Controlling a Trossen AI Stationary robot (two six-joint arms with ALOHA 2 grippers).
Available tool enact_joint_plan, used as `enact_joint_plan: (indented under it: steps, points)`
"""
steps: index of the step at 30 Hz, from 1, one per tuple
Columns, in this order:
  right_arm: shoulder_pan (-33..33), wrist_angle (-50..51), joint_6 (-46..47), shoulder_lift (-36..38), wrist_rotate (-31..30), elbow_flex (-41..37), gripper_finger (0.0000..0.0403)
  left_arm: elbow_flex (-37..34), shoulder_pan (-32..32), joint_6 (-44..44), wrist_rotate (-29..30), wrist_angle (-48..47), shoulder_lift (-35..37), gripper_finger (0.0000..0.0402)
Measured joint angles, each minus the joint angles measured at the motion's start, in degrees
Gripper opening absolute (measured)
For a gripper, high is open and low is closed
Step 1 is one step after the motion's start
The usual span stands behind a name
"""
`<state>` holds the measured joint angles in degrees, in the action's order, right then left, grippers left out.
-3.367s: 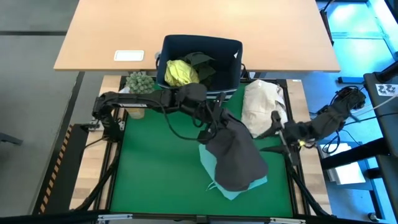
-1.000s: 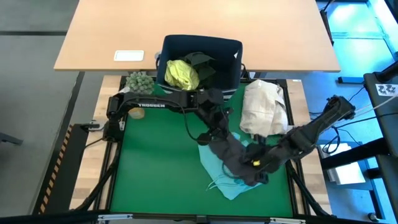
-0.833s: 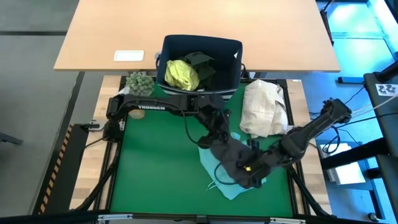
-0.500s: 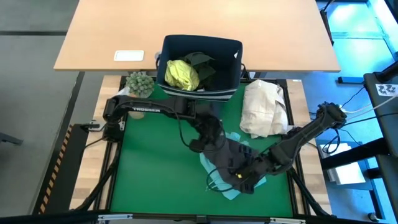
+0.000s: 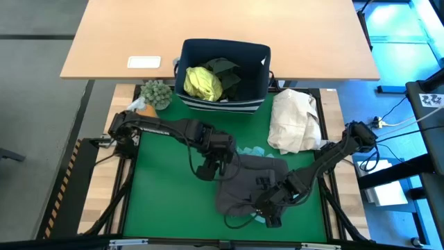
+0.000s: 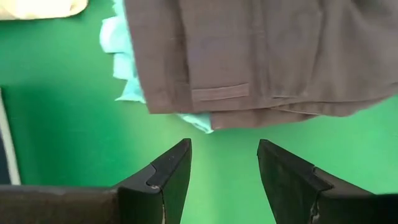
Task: Fold laundry
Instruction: Stack the black shorts on the blue shorts
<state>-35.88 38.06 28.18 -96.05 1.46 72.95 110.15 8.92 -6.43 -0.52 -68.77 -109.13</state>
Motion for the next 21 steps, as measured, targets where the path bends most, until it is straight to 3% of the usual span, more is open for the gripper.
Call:
enact_joint_plan:
  steps: [5,9,15,21]
  points:
    - [-0.1,0.1,0.0,0.0,2.3,0.4,0.0202,0.0,4.1,0.7,-0.1,0.9,0.0,0.0178]
    - [-0.1,0.1,0.0,0.0,4.3,0.7,0.0236,0.0,7.4,2.7,-0.1,2.0,0.0,0.0173]
    - [-0.1,3.0,0.1,1.8,5.3,0.7,0.0241,-2.3,12.6,3.5,-0.1,11.0,0.1,0.0166]
    - [-0.2,1.5,0.2,5.5,3.8,0.7,0.0223,-10.9,16.4,5.5,-0.5,24.6,0.1,0.0163]
